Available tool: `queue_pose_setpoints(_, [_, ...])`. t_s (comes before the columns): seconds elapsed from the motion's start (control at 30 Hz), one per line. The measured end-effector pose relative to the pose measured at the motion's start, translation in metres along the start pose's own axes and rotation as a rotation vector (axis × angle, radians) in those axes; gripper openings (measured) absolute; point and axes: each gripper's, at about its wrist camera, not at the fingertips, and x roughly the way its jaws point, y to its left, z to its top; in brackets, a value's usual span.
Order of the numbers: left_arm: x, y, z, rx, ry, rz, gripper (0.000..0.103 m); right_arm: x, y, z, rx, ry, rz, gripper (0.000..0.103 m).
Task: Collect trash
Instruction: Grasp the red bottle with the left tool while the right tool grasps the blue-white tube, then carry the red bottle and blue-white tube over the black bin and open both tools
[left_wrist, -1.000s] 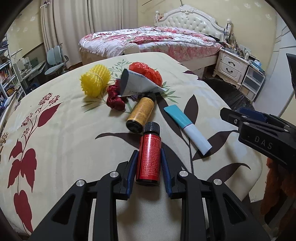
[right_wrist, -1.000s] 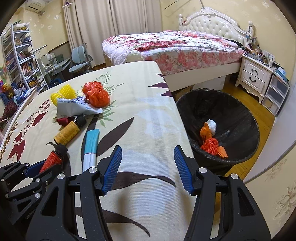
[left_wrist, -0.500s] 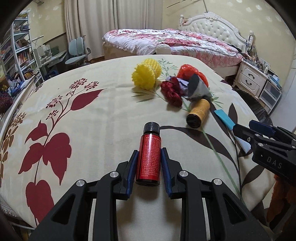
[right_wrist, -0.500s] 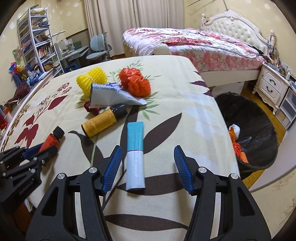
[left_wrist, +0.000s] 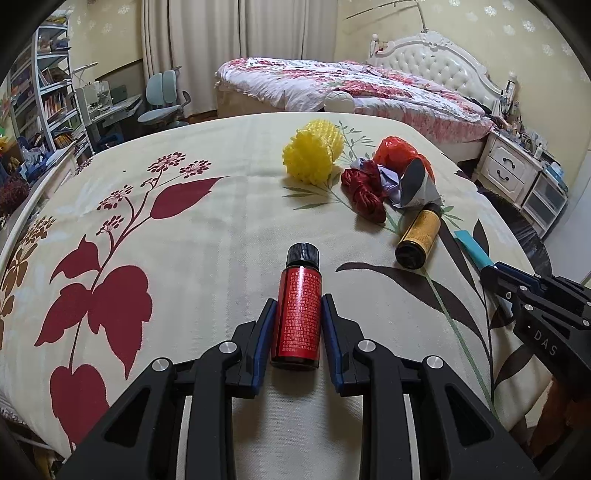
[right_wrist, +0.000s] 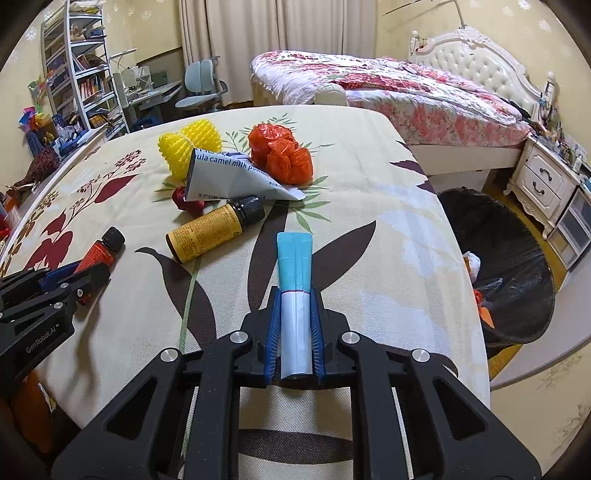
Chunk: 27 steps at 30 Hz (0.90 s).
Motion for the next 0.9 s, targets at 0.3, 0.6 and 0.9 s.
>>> queue_pose_setpoints(0.3, [-0.016,-0.010,0.011,0.006,-0.047,-0.033,0.027,-0.020,-0.014,0.008,0.029,-0.058,-0.019,0.015])
queue_pose_setpoints(0.6, [-0.030,-0.043,0.036,0.052,-0.113,-0.101,0.027,-0.040,-0.044,0.021,0.076,-0.120,-0.081,0.015])
queue_pose_setpoints(0.9, [-0.020,-0.100,0.065,0.119,-0.146,-0.188,0.027,-0.051,-0.097,0.031,0.146,-0.170,-0.178,0.015])
